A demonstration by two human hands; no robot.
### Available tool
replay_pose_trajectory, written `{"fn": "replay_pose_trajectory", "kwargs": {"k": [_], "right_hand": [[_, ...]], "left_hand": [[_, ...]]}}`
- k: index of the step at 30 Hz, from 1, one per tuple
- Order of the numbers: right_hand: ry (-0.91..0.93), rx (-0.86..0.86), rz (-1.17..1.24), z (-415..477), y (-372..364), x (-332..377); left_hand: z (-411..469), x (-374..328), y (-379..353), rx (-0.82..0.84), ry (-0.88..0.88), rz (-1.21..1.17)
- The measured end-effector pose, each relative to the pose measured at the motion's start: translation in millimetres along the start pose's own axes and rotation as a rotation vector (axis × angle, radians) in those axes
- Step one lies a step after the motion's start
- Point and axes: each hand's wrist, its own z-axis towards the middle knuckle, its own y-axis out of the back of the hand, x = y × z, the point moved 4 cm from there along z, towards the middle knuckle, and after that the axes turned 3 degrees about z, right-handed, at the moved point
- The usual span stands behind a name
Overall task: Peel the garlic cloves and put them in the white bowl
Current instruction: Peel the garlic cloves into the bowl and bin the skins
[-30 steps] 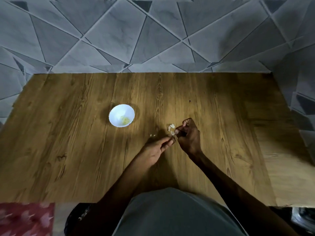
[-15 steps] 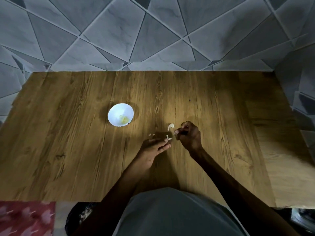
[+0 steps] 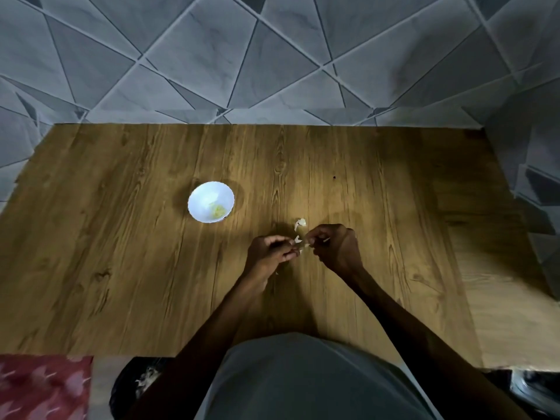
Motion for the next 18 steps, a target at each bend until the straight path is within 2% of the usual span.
{"fn": "replay_pose_trajectory", "kwargs": {"k": [4, 8, 12, 15, 18], "right_hand": [[0.026, 0.072, 0.134, 0.0, -1.0, 5.2], [0.070, 0.058, 0.090, -0.3, -2.7, 5.6], [0.032, 0.043, 0.047, 1.2, -6.7, 2.1], [0.036, 0.034, -0.028, 1.3, -6.2, 0.7], [0.048, 0.045, -0.044, 0.1, -4.3, 2.6]], "left_hand": [[1.3, -0.5, -2.1, 0.018, 0.013, -0.027], [2.2, 2.8, -3.9, 0.029, 0.043, -0.009], [3.7, 6.1, -2.9, 0.002, 0.064, 0.032], [3.9, 4.6, -1.9, -0.020, 0.046, 0.112], [4.0, 0.1, -3.0, 0.034, 0.000, 0.119]]}}
